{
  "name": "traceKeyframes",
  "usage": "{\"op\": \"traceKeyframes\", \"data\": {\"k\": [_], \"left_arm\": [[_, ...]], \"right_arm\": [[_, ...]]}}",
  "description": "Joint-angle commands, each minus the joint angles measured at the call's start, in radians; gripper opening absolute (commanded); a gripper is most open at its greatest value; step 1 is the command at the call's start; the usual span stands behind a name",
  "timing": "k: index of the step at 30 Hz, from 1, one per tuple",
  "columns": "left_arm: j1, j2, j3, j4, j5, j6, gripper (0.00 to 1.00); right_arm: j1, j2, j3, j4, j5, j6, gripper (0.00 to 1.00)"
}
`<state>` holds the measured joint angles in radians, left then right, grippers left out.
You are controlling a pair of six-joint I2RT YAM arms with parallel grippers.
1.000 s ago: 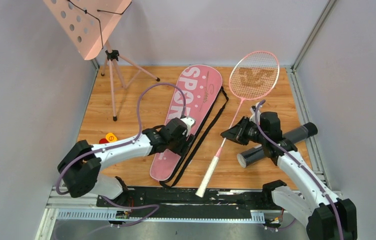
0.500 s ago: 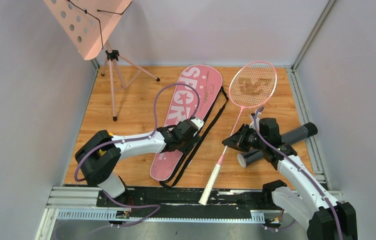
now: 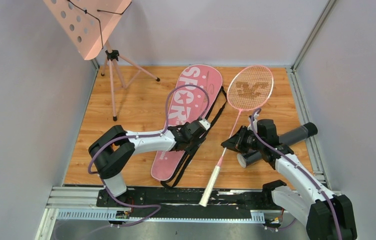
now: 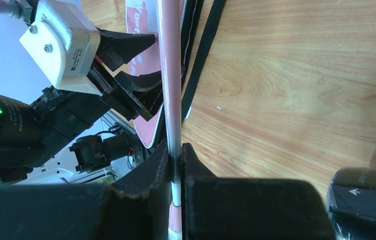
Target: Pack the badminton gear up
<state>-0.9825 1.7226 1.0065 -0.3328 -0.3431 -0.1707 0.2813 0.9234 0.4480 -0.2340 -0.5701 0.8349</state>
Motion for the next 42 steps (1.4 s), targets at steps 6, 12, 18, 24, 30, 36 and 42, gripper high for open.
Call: {"op": "traceKeyframes", "data": {"k": [6, 12, 18, 24, 30, 36, 42], "left_arm": [[-0.012, 0.04, 0.037, -0.004, -0.046, -0.012, 0.58], [-0.012, 0.025, 0.028, 0.012, 0.004, -0.031, 0.15], [-0.012, -0.045, 0.03, 0.034, 0.064, -0.076, 0.0], [-0.012, -0.104, 0.057, 0.023, 0.096, -0.127, 0.0], [-0.008, -0.148, 0.065, -0.001, 0.089, -0.162, 0.0], [-0.004, -0.2, 0.062, 0.015, 0.106, -0.173, 0.0], [-0.004, -0.239, 0.061, 0.015, 0.116, -0.17, 0.0]], "right_arm": [[0.005, -0.023, -0.005, 0.088, -0.037, -0.011, 0.0], [0.005, -0.022, -0.026, 0.114, -0.085, 0.015, 0.0], [0.01, 0.015, 0.002, 0.064, -0.115, -0.029, 0.0], [0.014, 0.049, 0.031, 0.013, -0.172, -0.021, 0.0], [0.016, 0.098, 0.035, -0.04, -0.187, -0.022, 0.0], [0.026, 0.121, 0.038, -0.031, -0.222, -0.008, 0.0], [0.065, 0.139, 0.045, -0.027, -0.239, 0.004, 0.0]]}}
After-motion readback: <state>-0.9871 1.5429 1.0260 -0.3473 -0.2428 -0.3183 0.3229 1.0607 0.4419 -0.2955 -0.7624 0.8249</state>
